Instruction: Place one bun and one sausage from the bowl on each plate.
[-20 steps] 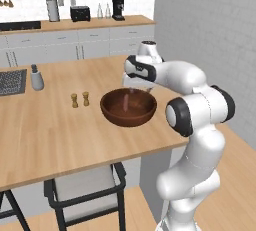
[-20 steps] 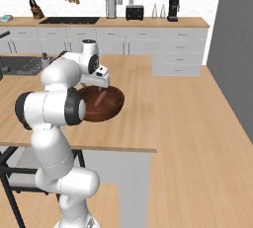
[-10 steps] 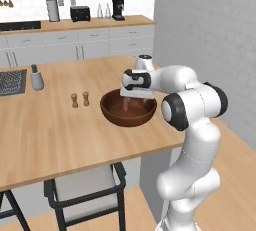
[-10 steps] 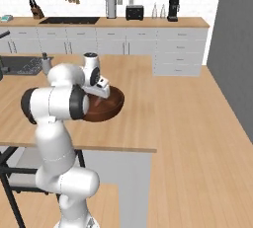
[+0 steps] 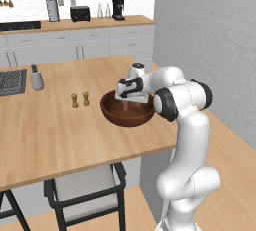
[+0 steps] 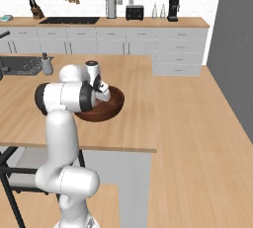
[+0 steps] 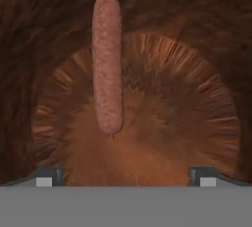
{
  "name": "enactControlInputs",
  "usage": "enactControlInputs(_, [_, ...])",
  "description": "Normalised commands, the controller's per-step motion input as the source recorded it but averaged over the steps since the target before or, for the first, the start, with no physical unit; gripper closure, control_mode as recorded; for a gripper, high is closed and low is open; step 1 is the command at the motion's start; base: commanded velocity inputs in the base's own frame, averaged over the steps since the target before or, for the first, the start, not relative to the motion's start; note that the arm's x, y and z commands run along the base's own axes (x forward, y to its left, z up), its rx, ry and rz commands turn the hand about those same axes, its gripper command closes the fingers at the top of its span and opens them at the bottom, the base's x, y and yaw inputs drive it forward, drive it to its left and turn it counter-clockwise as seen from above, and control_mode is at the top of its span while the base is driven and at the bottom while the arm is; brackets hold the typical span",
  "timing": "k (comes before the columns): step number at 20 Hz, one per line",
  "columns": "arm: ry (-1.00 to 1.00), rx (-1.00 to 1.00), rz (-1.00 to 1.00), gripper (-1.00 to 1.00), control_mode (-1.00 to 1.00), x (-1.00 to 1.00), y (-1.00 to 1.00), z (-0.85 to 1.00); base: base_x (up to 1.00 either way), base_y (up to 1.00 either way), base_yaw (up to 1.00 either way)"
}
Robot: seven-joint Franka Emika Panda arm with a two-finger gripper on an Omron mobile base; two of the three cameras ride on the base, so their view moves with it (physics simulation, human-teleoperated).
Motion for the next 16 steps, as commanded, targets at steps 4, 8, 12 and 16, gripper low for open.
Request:
enactControlInputs(4, [0.0,0.0,0.0,-1.0,-1.0,0.7,0.05,-0.43,0.0,0.0,0.0])
enactControlInputs(8, [0.0,-0.02,0.0,-1.0,-1.0,0.66,0.06,-0.51,0.0,0.0,0.0])
enactControlInputs(12, [0.0,-0.04,0.0,-1.0,-1.0,0.37,0.07,-0.61,0.0,0.0,0.0])
enactControlInputs(16, [0.0,-0.05,0.0,-1.0,-1.0,0.2,0.06,-0.61,0.0,0.0,0.0])
